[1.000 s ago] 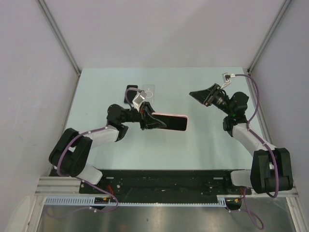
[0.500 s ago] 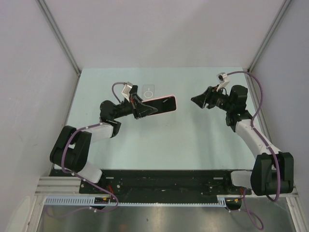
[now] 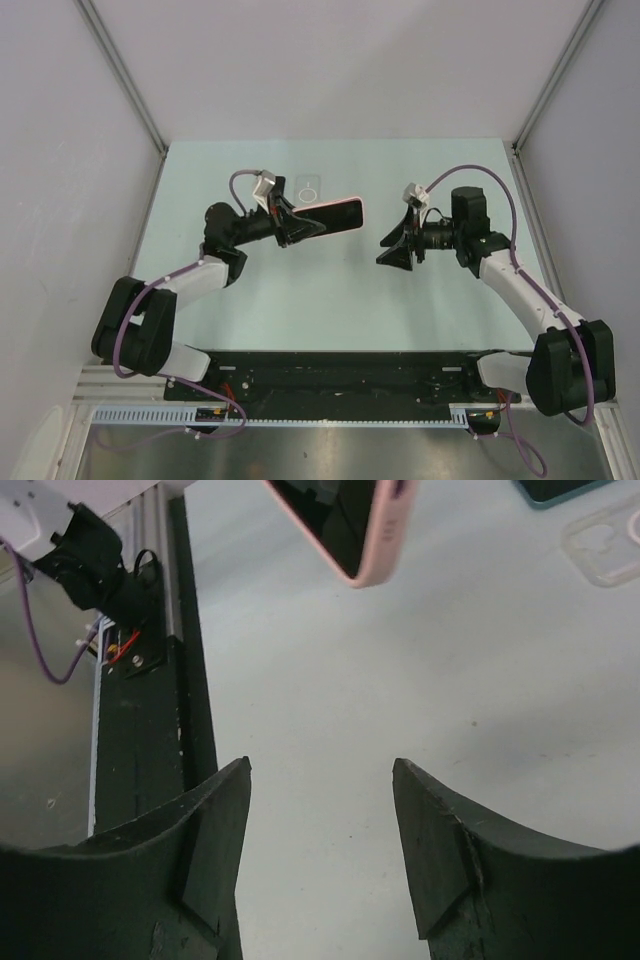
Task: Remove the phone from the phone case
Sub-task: Remove the phone case from the phone.
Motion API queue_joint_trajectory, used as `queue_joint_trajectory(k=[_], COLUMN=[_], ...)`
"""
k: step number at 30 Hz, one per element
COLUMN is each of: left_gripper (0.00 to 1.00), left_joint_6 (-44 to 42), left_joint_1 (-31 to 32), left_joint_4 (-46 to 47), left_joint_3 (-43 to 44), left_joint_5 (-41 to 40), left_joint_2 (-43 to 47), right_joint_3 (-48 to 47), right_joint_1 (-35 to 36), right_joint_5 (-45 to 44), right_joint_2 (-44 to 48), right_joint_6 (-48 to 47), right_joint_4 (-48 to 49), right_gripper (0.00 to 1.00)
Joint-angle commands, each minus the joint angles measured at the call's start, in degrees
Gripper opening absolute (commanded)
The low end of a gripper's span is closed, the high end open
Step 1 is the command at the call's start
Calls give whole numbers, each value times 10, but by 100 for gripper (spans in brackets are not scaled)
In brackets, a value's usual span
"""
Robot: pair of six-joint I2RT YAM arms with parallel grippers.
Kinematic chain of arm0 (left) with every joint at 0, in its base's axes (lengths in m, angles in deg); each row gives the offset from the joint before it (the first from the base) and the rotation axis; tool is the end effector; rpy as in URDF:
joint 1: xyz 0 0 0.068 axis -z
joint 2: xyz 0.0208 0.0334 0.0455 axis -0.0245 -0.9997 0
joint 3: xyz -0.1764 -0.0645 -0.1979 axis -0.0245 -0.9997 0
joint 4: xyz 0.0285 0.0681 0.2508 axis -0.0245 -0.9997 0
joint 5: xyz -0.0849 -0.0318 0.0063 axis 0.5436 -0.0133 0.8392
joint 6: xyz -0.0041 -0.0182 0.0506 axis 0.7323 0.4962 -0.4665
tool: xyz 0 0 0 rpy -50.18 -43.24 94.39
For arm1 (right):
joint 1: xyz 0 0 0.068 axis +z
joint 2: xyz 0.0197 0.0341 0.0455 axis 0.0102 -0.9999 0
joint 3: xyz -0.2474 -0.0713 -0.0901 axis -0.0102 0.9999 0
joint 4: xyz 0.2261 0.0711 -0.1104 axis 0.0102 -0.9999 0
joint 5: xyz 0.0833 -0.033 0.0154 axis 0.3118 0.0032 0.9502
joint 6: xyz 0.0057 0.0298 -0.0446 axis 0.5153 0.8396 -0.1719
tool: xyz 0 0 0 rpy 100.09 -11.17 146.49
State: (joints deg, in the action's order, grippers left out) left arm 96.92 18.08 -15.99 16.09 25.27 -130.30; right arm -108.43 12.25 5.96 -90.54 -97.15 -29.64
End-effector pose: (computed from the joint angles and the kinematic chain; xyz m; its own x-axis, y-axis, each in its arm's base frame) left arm 0.2632 -0.1245 0.2747 -0.3802 -0.2389 -0.8935 0.8972 0.1395 -0.4190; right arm 0.2469 0.0887 0.2820 -0.3128 -0.1627 -0.9358 -0.9300 0.2528 0.2669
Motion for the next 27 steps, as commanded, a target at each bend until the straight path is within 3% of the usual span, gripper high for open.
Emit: queue_joint_trajectory(k=[1, 7, 10, 18, 27], left_gripper=[0, 0, 0, 1, 0], left_joint_6=[-52, -82, -84, -95, -84], left_joint_1=[16, 60, 75, 86, 104], left_joint_4=[-47, -66, -66, -66, -66], left_joint_3=[33, 40, 44, 34, 40], left_joint_5=[-17, -26, -23, -25, 7], left_joint_2=[24, 0, 6, 24, 22], right_joint_3=[-22, -11, -7, 7, 41], right_joint_1=[16, 14, 13, 10, 3], right_joint_5=[55, -1, 3, 52, 83], right_joint_2=[20, 20, 19, 19, 35], right_joint_6=[-105, -22, -49, -92, -108], right_joint_4=[-67, -3, -19, -33, 20], right_gripper=[64, 59, 55, 55, 50])
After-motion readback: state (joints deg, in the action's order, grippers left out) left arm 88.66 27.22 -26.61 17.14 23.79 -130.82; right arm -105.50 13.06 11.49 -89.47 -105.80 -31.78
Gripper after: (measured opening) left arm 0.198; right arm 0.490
